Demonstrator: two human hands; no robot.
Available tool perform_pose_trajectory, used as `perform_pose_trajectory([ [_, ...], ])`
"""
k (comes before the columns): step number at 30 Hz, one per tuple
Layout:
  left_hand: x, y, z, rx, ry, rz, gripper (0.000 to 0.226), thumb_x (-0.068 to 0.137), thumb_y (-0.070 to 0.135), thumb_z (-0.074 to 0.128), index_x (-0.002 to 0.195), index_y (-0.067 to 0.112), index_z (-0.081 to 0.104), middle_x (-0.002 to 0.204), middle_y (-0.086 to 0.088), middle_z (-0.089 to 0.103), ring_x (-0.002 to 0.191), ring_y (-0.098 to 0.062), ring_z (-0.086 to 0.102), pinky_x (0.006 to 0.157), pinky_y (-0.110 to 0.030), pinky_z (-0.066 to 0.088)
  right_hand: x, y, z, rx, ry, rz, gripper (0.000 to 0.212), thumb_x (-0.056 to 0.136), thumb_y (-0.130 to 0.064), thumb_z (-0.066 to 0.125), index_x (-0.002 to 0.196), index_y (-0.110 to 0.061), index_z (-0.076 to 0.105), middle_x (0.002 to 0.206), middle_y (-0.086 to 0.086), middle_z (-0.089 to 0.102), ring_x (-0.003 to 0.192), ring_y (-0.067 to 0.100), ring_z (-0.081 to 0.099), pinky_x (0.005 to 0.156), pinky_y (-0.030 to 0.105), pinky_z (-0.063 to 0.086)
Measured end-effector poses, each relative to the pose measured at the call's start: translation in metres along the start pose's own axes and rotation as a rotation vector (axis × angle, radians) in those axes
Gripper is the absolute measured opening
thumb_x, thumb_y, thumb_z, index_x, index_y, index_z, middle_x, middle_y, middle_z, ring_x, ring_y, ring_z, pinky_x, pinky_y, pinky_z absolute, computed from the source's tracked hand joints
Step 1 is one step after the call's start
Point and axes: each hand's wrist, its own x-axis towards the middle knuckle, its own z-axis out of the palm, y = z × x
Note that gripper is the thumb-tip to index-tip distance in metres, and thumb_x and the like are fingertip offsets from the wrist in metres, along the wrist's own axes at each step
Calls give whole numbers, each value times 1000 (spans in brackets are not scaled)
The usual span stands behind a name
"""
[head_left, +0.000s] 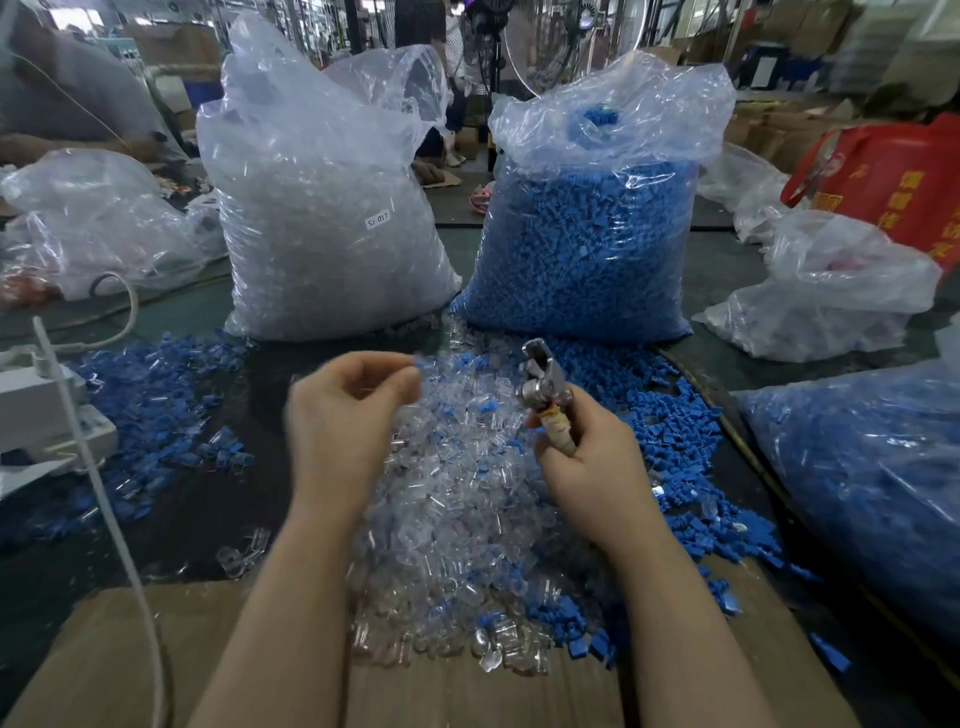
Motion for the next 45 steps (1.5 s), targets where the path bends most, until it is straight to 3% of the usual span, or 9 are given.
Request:
perform_pose_trajectory([
  [3,10,-26,-39,543,263,5,6,84,20,74,90,21,76,80,4,74,80,-17,68,77,-28,51,0,4,-7,-104,63,25,12,72,-34,47,81,-26,50,65,-8,54,52,11,41,51,30,30],
  [7,13,-54,-66,815,381,-161,14,89,7,65,97,7,77,96,-20,72,95,-39,63,85,-47,51,1,7,-11,-315,136,82,13,82,-21,57,79,-26,45,60,-5,51,53,11,45,47,30,27],
  [14,18,-61,-72,975,257,-367,26,94,11,59,113,-4,67,112,-30,59,100,-46,57,80,-47,48,4,13,-17,-654,191,371,12,90,-26,57,94,-17,51,89,5,58,64,22,48,57,33,34],
  [19,19,-43,-61,1197,77,-406,46,94,31,61,134,8,56,138,-22,49,121,-44,49,96,-49,41,3,14,-15,-770,167,522,40,94,-32,55,124,-7,49,123,15,48,71,28,43,63,35,35],
  [28,0,-14,-4,757,-551,-340,59,90,53,61,141,29,48,132,-4,57,104,-19,61,95,-38,51,4,12,-12,-793,46,519,26,92,-30,55,111,-11,54,110,10,54,72,26,42,67,34,36],
  [33,-2,-17,4,926,-521,-223,40,93,49,58,129,32,59,135,-11,51,118,-29,52,105,-42,42,4,10,-10,-807,20,482,14,92,-28,55,95,-17,46,88,3,46,72,25,44,64,33,36],
  [37,0,-15,-1,846,-441,-197,5,89,38,68,92,34,69,102,5,68,84,-12,60,77,-29,49,4,10,-9,-801,37,505,19,89,-28,59,91,-15,44,90,5,51,69,24,45,62,32,35],
  [41,0,-15,0,842,-421,-192,5,86,35,72,84,32,69,80,13,65,68,-8,62,67,-27,52,4,10,-11,-803,44,558,20,88,-29,62,93,-12,53,86,5,54,66,22,47,57,30,35],
  [45,-3,-14,6,827,-421,-138,11,86,36,71,80,31,63,98,7,62,83,-13,61,82,-36,52,4,10,-10,-792,42,549,20,90,-27,60,80,-16,47,73,1,47,57,15,39,55,31,32],
])
